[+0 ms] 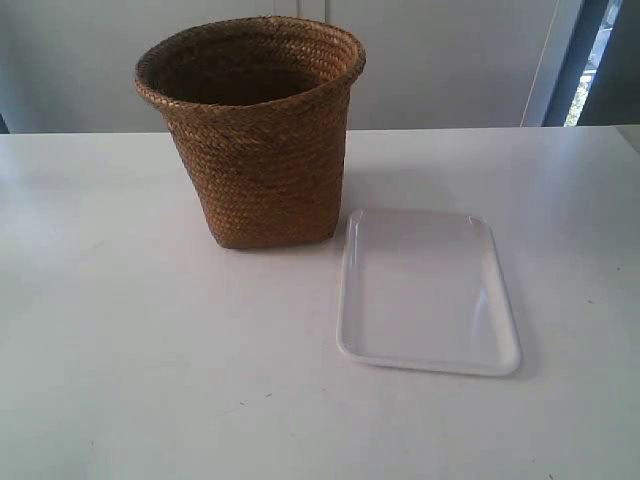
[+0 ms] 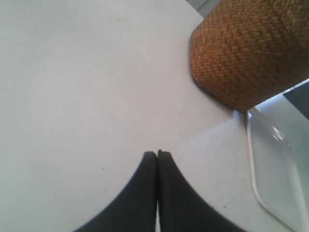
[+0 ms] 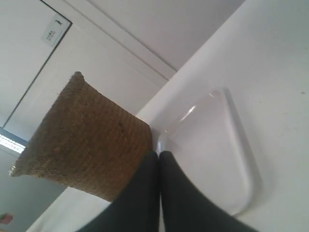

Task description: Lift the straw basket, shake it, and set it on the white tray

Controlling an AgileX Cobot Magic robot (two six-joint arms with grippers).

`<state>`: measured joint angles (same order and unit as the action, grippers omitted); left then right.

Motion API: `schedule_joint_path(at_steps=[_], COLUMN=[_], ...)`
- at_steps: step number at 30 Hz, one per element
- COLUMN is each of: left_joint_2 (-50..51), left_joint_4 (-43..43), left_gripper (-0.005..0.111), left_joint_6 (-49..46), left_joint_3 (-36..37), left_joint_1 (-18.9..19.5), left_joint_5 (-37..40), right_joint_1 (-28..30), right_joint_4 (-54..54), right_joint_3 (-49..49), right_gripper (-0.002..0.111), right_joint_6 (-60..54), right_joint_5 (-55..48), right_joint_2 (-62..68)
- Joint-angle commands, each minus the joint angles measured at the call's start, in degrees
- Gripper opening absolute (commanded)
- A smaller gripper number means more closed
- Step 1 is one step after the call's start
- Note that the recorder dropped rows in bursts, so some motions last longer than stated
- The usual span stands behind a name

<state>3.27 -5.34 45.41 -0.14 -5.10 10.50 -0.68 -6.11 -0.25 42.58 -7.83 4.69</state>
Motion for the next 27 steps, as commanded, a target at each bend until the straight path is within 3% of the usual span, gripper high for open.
schedule_joint_path(at_steps=[1,3,7,14,22,27], left_joint_2=[-0.5,-0.5,0.7,12.7,28.4,34.9], left_joint_4=[-0.8,-0.8,-0.8,-0.8,-0.8,-0.1], left_gripper=[0.000,0.000,0.000,0.000,0.000,0.000], left_joint_6=[-0.3,-0.3,-0.7,-12.0,-13.5,-20.1], left_joint_3=[0.1,0.1,-1.5,-15.4,-32.2,-40.5], left_joint_1=[-0.2,-0.2,-0.2,-0.2,-0.2,-0.2], left_joint_5=[-0.9,-5.9,-15.3,-14.3,-9.6,-7.5], right_joint_1=[-0.3,-0.3,-0.3,-0.3,-0.3,-0.3], right_joint_4=[0.1,0.1,0.6,0.2,0.2,0.3], right_joint_3=[0.3,0.3,0.3,-9.8,-25.9,-35.0], right_gripper=[0.000,0.000,0.000,0.000,0.000,0.000], right_joint_6=[-0.2,-0.2,-1.5,-8.2,-13.5,-18.6], right_joint_5=[-2.3,0.3,15.6,16.7,14.7,10.5], right_joint_2=[-0.2,-0.2,0.5,12.9,27.7,32.9])
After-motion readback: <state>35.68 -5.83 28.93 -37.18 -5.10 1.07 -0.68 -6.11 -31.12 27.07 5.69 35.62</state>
